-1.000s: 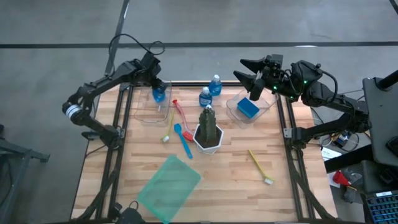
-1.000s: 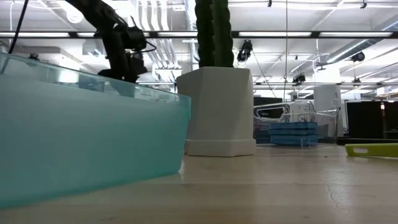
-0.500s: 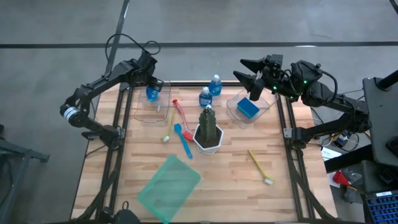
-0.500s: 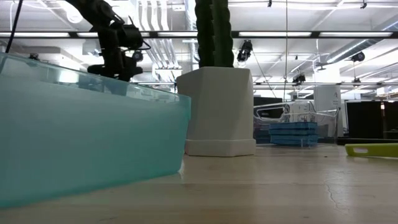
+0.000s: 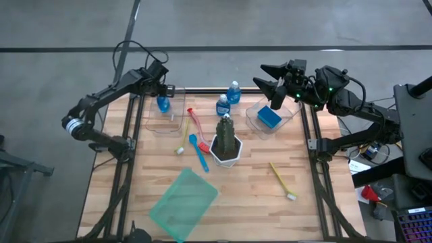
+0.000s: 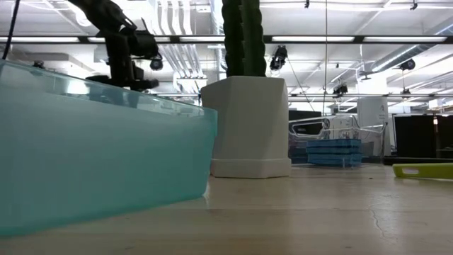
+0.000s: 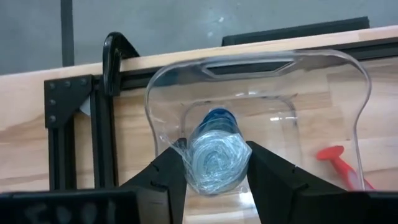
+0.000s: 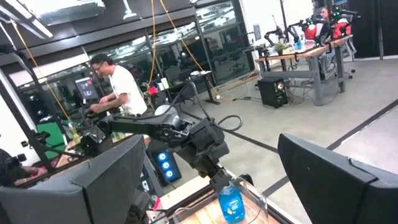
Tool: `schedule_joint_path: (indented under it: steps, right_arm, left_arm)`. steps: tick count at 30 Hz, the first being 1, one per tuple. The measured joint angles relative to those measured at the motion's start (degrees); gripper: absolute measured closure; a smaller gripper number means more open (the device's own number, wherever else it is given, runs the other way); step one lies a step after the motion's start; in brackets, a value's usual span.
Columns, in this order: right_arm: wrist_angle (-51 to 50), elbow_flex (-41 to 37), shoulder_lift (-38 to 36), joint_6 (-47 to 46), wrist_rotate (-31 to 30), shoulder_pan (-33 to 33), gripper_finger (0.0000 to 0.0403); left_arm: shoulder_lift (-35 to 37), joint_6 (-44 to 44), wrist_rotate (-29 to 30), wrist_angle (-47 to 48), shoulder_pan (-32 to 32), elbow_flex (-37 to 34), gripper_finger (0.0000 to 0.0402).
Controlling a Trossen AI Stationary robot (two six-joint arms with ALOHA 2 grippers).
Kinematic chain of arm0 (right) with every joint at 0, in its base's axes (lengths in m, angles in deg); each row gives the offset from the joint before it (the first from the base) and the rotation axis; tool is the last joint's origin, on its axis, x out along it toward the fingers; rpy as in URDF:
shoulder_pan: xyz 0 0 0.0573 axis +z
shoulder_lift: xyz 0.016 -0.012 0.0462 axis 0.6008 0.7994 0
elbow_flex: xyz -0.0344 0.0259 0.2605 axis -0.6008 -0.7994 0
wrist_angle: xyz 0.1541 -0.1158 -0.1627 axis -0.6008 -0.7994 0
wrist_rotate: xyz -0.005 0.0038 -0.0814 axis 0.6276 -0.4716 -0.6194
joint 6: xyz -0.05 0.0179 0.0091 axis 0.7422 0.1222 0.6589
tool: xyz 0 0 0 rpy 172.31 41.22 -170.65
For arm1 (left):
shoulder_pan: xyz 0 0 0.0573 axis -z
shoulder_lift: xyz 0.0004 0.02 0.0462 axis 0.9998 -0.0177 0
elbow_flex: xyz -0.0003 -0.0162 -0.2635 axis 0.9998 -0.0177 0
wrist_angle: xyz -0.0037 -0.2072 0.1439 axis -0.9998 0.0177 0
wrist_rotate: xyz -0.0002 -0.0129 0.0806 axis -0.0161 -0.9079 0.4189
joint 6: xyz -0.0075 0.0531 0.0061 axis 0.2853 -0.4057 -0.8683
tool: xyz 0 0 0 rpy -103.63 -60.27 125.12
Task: Pick & Place Kitchen Sink Supplies
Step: Put the blue liquid detergent into the left transparent bin
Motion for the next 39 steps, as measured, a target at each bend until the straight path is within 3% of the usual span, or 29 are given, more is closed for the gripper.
schedule_joint_path:
  steps: [20, 28, 33, 39]
  right_arm:
    - [0.1, -0.1, 0.0, 0.6, -1.5, 0.0, 0.0037]
    - [0.2, -0.1, 0.0, 0.5, -1.5, 0.0, 0.0037]
    - [0.2, -0.1, 0.0, 0.4, -1.5, 0.0, 0.0037]
    - [-0.1, -0.1, 0.0, 1.6, -1.4, 0.0, 0.0037]
  left_arm:
    - [6.5, -0.1, -1.8, 0.7, 0.0, -0.7, 0.0222]
    - [11.5, -0.8, -3.0, -6.3, 0.1, -0.7, 0.022]
    - [13.9, -6.8, -14.8, -21.1, 0.1, -0.6, 0.022]
    - [11.7, -12.3, -41.6, -42.7, 0.4, -0.6, 0.022]
